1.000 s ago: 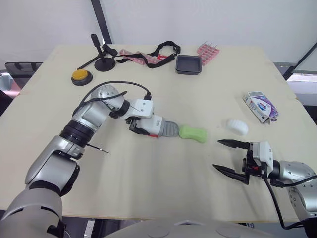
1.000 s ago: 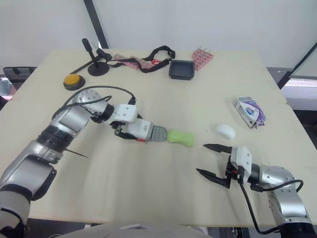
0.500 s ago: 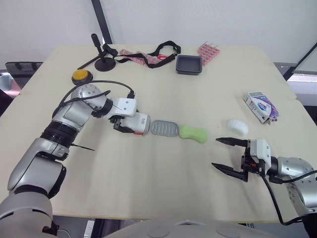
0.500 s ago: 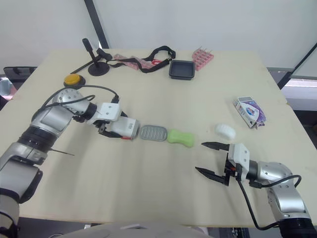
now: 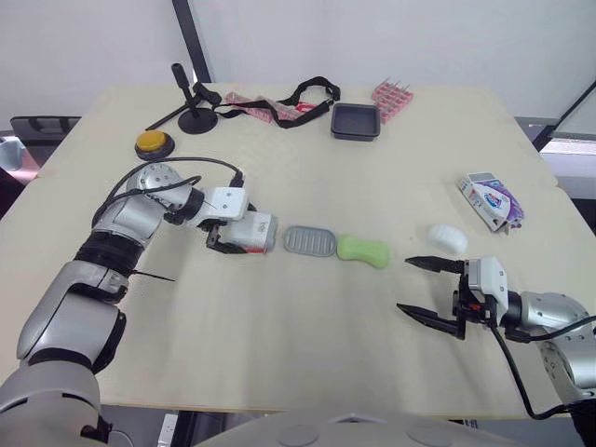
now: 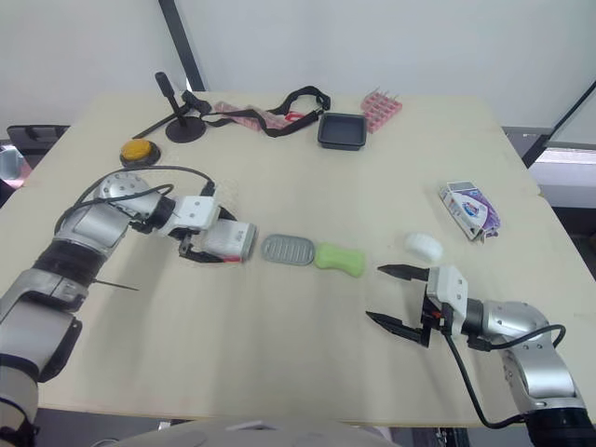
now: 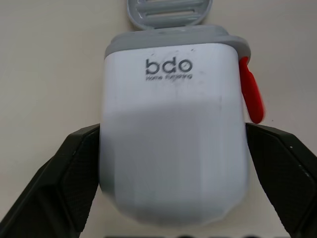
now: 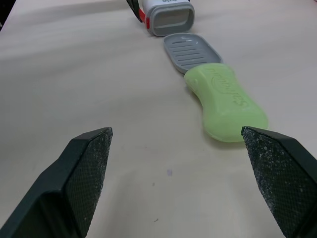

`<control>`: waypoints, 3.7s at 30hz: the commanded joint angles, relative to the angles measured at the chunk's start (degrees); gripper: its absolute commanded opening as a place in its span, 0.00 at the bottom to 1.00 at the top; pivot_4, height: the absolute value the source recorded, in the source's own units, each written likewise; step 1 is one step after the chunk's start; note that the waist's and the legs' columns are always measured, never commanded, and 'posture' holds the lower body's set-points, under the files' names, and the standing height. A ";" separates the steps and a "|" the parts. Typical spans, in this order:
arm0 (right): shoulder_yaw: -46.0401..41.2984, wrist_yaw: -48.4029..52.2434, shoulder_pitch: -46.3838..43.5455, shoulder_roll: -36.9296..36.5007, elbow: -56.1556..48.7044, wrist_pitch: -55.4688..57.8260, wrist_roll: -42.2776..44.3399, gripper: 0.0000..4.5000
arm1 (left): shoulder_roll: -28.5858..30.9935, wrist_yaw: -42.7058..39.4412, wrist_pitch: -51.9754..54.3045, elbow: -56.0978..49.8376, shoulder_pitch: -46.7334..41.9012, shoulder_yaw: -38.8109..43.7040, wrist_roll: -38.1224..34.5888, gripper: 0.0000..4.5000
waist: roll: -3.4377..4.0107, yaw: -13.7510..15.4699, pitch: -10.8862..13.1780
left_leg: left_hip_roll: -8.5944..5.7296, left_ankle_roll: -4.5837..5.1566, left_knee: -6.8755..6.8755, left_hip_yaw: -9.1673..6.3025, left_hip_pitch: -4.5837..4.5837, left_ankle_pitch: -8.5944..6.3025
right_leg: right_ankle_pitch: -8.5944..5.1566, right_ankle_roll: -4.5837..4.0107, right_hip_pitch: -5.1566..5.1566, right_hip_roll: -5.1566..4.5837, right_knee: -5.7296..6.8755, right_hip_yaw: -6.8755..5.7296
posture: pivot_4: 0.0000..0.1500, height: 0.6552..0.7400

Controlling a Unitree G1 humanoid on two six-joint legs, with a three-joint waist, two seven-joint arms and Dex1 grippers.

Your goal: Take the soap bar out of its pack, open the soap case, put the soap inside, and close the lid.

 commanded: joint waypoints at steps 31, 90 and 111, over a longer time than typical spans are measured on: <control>8.77 -9.46 -16.79 -8.25 -16.02 28.42 -2.99 1.00 | -3.79 21.50 25.09 -53.97 49.23 28.04 -27.93 1.00 | 0.07 -0.65 0.18 | 0.09 -0.19 -0.44 -0.04 0.11 -0.04 | 0.15 0.26 0.19 0.13 -0.56 -0.16 | 1.00 1.00; 36.81 -14.66 -46.92 -4.04 -10.37 57.51 -16.76 0.40 | -4.10 21.01 10.23 -49.63 55.02 20.97 -25.38 1.00 | 0.00 -0.71 0.12 | 0.15 -0.81 -0.58 0.09 0.60 0.35 | 0.18 0.31 0.25 0.25 0.02 0.03 | 1.00 1.00; 42.15 -12.91 -61.08 11.54 -0.67 52.87 -19.92 0.40 | -4.58 24.31 8.75 -49.34 57.85 22.69 -25.20 1.00 | 0.00 -0.96 0.13 | 0.31 -0.81 -0.31 0.03 0.47 0.35 | 0.18 0.30 -0.04 0.41 0.19 -0.06 | 1.00 1.00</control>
